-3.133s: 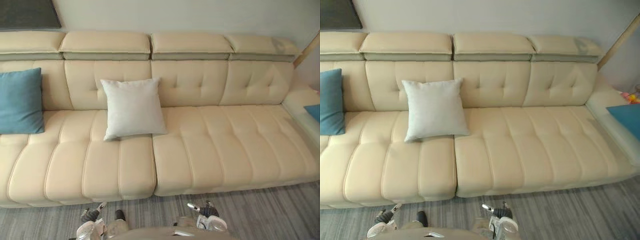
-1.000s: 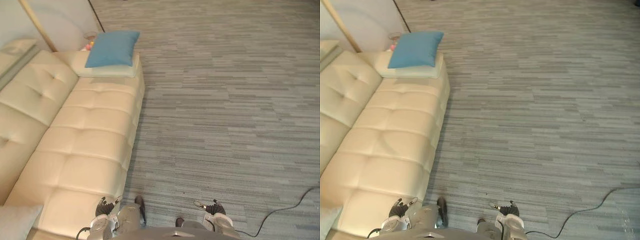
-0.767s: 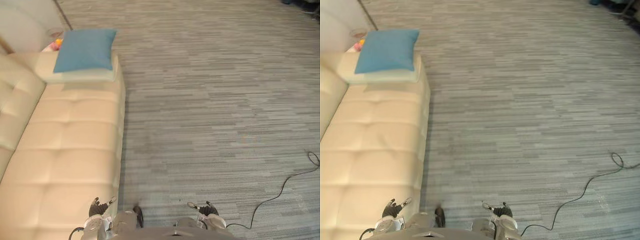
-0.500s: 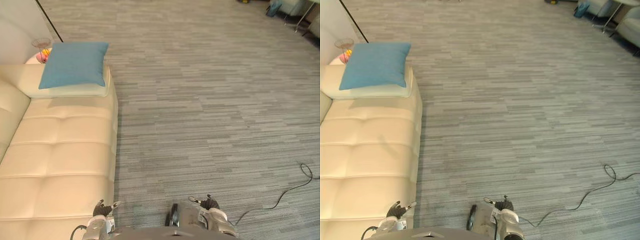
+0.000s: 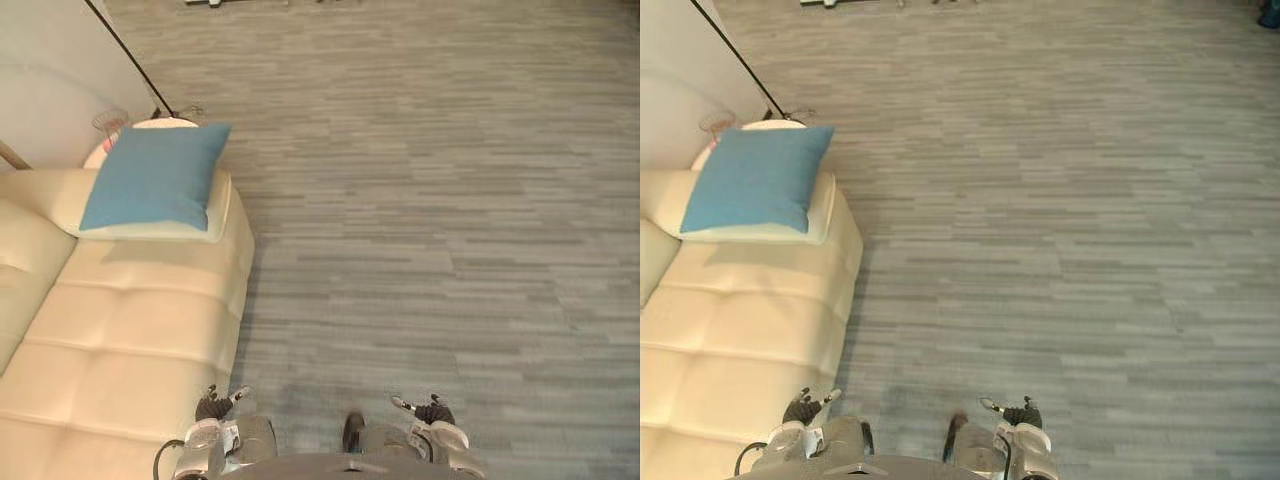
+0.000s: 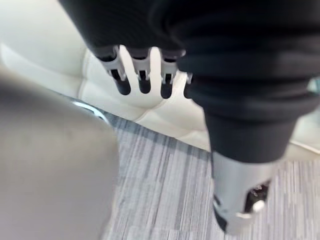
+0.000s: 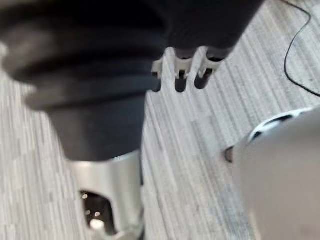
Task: Pick up cushions and gather them together orderly.
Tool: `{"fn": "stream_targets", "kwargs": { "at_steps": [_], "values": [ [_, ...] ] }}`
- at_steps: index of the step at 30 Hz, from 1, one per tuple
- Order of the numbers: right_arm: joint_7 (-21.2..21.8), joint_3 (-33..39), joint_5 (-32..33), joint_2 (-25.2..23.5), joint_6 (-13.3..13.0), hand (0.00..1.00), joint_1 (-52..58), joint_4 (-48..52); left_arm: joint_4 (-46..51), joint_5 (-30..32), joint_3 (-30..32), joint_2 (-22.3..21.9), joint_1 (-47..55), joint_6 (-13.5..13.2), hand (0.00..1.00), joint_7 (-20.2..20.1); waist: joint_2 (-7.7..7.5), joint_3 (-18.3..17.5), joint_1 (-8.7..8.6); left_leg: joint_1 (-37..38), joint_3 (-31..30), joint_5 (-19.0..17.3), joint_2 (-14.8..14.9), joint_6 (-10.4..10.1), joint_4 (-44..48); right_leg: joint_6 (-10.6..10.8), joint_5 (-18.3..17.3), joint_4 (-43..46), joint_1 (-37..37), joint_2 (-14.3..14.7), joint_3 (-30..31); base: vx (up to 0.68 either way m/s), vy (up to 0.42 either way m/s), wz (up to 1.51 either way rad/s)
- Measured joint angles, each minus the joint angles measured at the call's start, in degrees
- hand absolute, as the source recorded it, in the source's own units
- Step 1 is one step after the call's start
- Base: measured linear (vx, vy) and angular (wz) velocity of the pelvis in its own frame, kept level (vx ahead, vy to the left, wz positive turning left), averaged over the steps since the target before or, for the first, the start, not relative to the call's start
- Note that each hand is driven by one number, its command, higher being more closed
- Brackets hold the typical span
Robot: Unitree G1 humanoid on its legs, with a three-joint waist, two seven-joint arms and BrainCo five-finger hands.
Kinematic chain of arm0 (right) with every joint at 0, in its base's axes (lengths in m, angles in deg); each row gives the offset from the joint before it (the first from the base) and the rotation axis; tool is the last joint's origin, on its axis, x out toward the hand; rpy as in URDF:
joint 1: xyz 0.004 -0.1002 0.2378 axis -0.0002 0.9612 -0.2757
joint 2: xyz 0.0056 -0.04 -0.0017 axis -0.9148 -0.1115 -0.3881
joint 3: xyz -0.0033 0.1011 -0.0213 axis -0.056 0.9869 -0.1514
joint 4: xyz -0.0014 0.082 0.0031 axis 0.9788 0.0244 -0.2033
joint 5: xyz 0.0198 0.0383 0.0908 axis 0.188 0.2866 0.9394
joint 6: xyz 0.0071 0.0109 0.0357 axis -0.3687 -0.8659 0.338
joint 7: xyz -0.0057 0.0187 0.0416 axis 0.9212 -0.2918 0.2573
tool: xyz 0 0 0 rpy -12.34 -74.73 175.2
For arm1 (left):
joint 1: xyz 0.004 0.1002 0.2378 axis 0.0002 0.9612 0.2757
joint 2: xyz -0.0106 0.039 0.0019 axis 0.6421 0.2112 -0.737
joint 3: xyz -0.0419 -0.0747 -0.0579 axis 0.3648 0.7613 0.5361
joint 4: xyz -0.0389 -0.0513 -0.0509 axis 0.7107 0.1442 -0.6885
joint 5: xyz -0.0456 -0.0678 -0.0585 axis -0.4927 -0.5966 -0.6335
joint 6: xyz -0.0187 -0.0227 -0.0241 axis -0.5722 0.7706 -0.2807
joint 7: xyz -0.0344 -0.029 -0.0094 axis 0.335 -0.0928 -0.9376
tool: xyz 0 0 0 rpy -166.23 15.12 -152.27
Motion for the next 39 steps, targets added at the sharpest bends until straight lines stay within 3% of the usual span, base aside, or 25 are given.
{"fn": "stream_targets", "kwargs": {
  "at_steps": [1, 2, 3, 4, 5, 6, 7, 10, 12, 13, 15, 18, 20, 22, 24, 25, 26, 27, 28, 30, 31, 32, 33, 35, 39],
  "values": [
    [0.0, 0.2, 0.0, -0.2, 0.0, 0.00, 0.0, 0.0, 0.2, 0.0, -0.1, -0.1, 0.1, 0.0, 0.00, 0.0, -0.02, 0.0, 0.07, -0.3, 0.6, -0.1, -0.9, -0.1, -5.3, 0.3, 0.1, -1.0, 1.0, -0.1, -0.2, 0.42, 0.041, 0.09],
    [0.0, 0.7, 0.4, -0.5, 0.1, 0.00, 0.0, 0.1, 0.6, 0.1, -0.2, -0.2, 0.2, 0.0, 0.00, 0.1, -0.09, 0.0, 0.38, 0.0, 1.3, 0.7, -3.6, -0.4, -19.6, 1.0, -0.3, -2.9, 3.2, -0.6, -0.5, 0.53, 0.095, 0.08],
    [0.0, 0.9, 0.4, -0.7, 0.1, 0.00, 0.0, 0.0, 0.5, 0.1, -0.3, -0.2, 0.2, 0.0, 0.00, 0.1, -0.11, -0.1, 0.80, 0.0, 1.2, 4.1, -5.8, -0.6, -31.1, 2.1, -1.1, -4.1, 5.2, -1.0, -0.5, 0.54, 0.124, 0.05],
    [0.0, 1.0, 0.4, -0.7, 0.1, 0.00, 0.1, 0.0, 0.5, 0.1, -0.3, -0.3, 0.2, 0.0, 0.00, 0.1, -0.04, -0.1, 0.91, -0.1, 1.0, 5.6, -6.3, -0.7, -34.6, 2.7, -1.5, -4.6, 5.9, -1.0, -0.4, 0.47, 0.172, -0.19],
    [0.0, 0.8, 0.3, -0.6, 0.3, 0.00, 0.1, -0.2, 0.5, 0.1, -0.2, -0.5, 0.2, 0.0, 0.00, 0.1, -0.39, -0.5, 1.78, 0.3, -0.2, 12.2, -7.4, 0.2, -37.0, 4.3, -3.1, -5.1, 7.6, -1.3, 0.8, 0.38, 0.164, -0.27],
    [0.0, 0.7, 0.3, -0.6, 0.4, 0.00, 0.1, -0.4, 0.4, 0.2, -0.1, -0.5, 0.2, 0.0, 0.00, 0.1, -0.94, -0.8, 1.96, 0.6, -0.2, 14.0, -8.0, 1.6, -37.1, 4.9, -3.7, -5.1, 8.2, -1.8, 1.3, 0.52, 0.209, -0.36],
    [0.0, 0.5, 0.3, -1.1, 0.5, 0.00, 0.0, -1.1, 0.2, 0.3, -0.1, 0.3, 0.2, 0.0, 0.00, 0.0, -2.17, -1.9, 2.01, 1.1, 0.1, 13.6, -9.7, 5.1, -36.6, 5.3, -4.7, -5.1, 9.0, -3.2, 2.5, 0.44, 0.155, -0.18],
    [0.1, -0.2, -0.3, -1.9, 0.7, 0.00, 0.2, -2.5, -0.4, 0.2, -0.1, 1.3, 0.1, 0.0, 0.00, 0.1, -4.35, -3.2, 2.22, 2.5, 1.9, 6.6, -10.8, 6.7, -31.5, 6.5, -5.1, 8.9, 4.7, -6.2, 7.7, 0.58, 0.226, -0.21],
    [0.4, -0.6, -0.8, -2.5, 0.6, 0.00, 0.0, -2.5, -2.4, 0.2, -2.3, 2.9, -0.4, 0.2, 0.00, 0.4, -5.00, -3.2, 1.28, 7.7, 2.1, 2.9, -11.9, 7.6, -31.2, 13.0, -0.2, 32.1, -4.1, -8.3, 11.1, 0.48, 0.175, -0.03],
    [0.5, -0.5, -0.8, -2.3, 0.5, 0.00, -0.1, -2.2, -2.7, 0.2, -2.6, 3.1, -0.5, 0.4, 0.00, 0.4, -4.96, -3.1, 0.93, 9.5, 1.7, 2.3, -12.1, 7.6, -31.5, 13.1, 0.2, 36.8, -5.5, -8.8, 10.8, 0.47, 0.142, 0.18],
    [0.5, -0.5, -0.8, -1.9, 0.0, 0.00, 0.0, -2.2, -4.0, 0.2, -2.8, 3.3, -0.5, 0.9, 0.00, 0.5, -4.32, -2.6, 0.32, 17.1, 0.0, 1.5, -12.6, 7.5, -35.1, 9.7, -2.6, 44.5, -8.7, -9.9, 6.6, 0.47, 0.090, 0.32],
    [0.5, -0.5, -0.8, -1.5, -0.3, 0.00, -0.2, -2.5, -4.3, 0.2, -4.4, 3.3, -0.5, 1.0, 0.00, 0.8, -4.44, -2.5, -0.28, 23.4, -1.6, 1.5, -12.3, 7.3, -40.5, 6.9, -6.3, 31.2, -13.2, -9.5, -1.3, 0.36, 0.000, 0.38],
    [0.5, -0.2, -0.8, -1.0, -0.3, 0.00, -0.4, -2.6, -4.5, 0.2, -4.3, 3.3, -0.5, 1.0, 0.00, 0.8, -4.20, -2.3, -0.65, 24.2, -3.2, 0.8, -11.9, 6.6, -41.2, 6.0, -4.7, 20.0, -15.0, -8.4, -2.1, 0.35, -0.092, 0.45],
    [0.4, 0.1, -0.8, -0.5, -0.2, 0.00, -0.5, -3.4, -4.5, 0.1, -4.1, 3.2, -0.5, 0.9, 0.00, 0.8, -3.98, -1.5, -0.76, 25.9, -5.9, -1.7, -10.7, 4.9, -41.1, 6.3, 3.7, 1.8, -15.3, -5.5, 2.0, 0.36, -0.182, 0.60],
    [0.4, 1.4, -0.7, -0.7, -0.1, 0.00, -0.3, -3.5, -4.5, 0.1, -2.7, 3.0, -0.5, 0.9, 0.00, 0.8, -4.51, -1.1, -0.74, 27.7, -8.0, -4.3, -10.5, 3.5, -40.5, 6.9, 8.7, -4.9, -15.3, -5.6, 6.8, 0.44, -0.314, 0.64],
    [0.5, 2.1, -0.7, -0.6, 0.0, 0.00, 0.0, -3.1, -4.6, 0.1, -0.9, 2.2, -0.7, 0.9, 0.00, 0.8, -3.73, -0.9, -0.80, 28.8, -9.8, -7.9, -8.7, 1.9, -38.6, 7.3, 13.9, -2.6, -15.1, -4.5, 9.0, 0.41, -0.332, 0.60],
    [0.5, 2.2, -0.7, -0.6, 0.0, 0.00, 0.0, -2.9, -4.8, 0.2, -0.6, 1.8, -0.7, 0.9, 0.00, 0.8, -3.85, -1.0, -0.87, 29.2, -10.7, -9.0, -7.7, 1.5, -38.1, 7.2, 14.2, -0.6, -15.1, -3.6, 9.2, 0.33, -0.283, 0.51],
    [0.5, 2.3, -0.7, -0.5, 0.0, 0.00, 0.0, -2.6, -5.2, 0.2, -0.3, 1.6, -0.6, 0.9, 0.00, 0.8, -3.11, -1.1, -1.01, 29.5, -11.5, -9.6, -6.8, 1.1, -37.9, 7.1, 13.3, 1.6, -15.5, -2.8, 9.1, 0.36, -0.239, 0.49],
    [0.5, 2.6, -0.7, -0.1, -0.4, 0.00, 0.0, -1.9, -5.1, 0.2, 1.2, -0.4, -0.5, 0.8, 0.00, 0.5, -1.05, -1.3, -0.31, 29.8, -15.1, -8.5, -5.3, 0.4, -36.1, 6.1, 4.5, 12.5, -18.3, -1.9, 8.6, 0.43, -0.314, 0.48],
    [0.5, 2.8, -0.7, 0.0, -0.3, 0.00, -0.1, -1.7, -4.9, 0.1, 1.8, -0.7, -0.2, 0.8, 0.00, 0.6, -0.80, -1.5, -0.19, 29.4, -17.5, -7.9, -5.0, 0.6, -34.0, 5.4, 1.3, 15.8, -18.3, -2.4, 7.3, 0.42, -0.328, 0.61],
    [0.5, 2.9, -0.7, 0.0, -0.3, 0.00, 0.0, -1.7, -4.5, 0.1, 2.3, -0.9, -0.1, 0.8, 0.00, 0.6, -0.77, -1.7, -0.75, 24.9, -20.3, -7.2, -4.5, 0.4, -24.5, 5.2, -1.6, 17.5, -16.5, -3.5, 4.0, 0.48, -0.364, 1.15],
    [0.4, 2.8, -0.7, 0.0, -0.3, 0.00, 0.3, -1.6, -3.8, 0.1, 2.4, -0.9, -0.2, 0.9, 0.00, 0.7, -0.50, -1.8, -1.03, 19.7, -20.7, -4.4, -3.6, -2.5, -14.5, 4.2, -2.4, 16.9, -14.0, -4.0, 0.8, 0.39, -0.289, 1.25],
    [0.4, 2.8, -0.7, 0.2, -0.3, 0.00, 0.6, -1.6, -3.6, 0.1, 2.5, -0.8, -0.2, 0.9, 0.00, 0.8, -0.42, -1.7, -0.93, 17.2, -20.0, -2.4, -2.8, -3.1, -9.8, 3.6, -2.8, 16.0, -12.6, -4.1, -0.4, 0.34, -0.217, 1.09],
    [0.3, 2.3, -0.2, 0.5, -0.1, 0.00, 0.8, -2.6, -2.3, -0.8, 1.6, -0.5, -0.2, 0.9, 0.00, 0.9, -0.52, -1.5, 0.61, 10.1, -11.5, -1.6, 1.2, -1.8, 2.0, 2.6, -3.0, 10.8, -5.4, -4.0, -4.8, 0.37, -0.180, 0.77],
    [0.1, 2.4, 0.0, 0.6, 0.5, 0.00, 0.7, -3.6, -2.0, -1.2, -1.0, 0.4, 0.0, 0.9, 0.00, 0.9, -0.66, -1.5, 0.35, 7.5, 0.3, -3.3, -0.4, -2.1, -13.9, 3.9, -1.8, 4.3, 2.5, -5.9, -9.5, 0.30, -0.050, 0.69]
  ]
}}
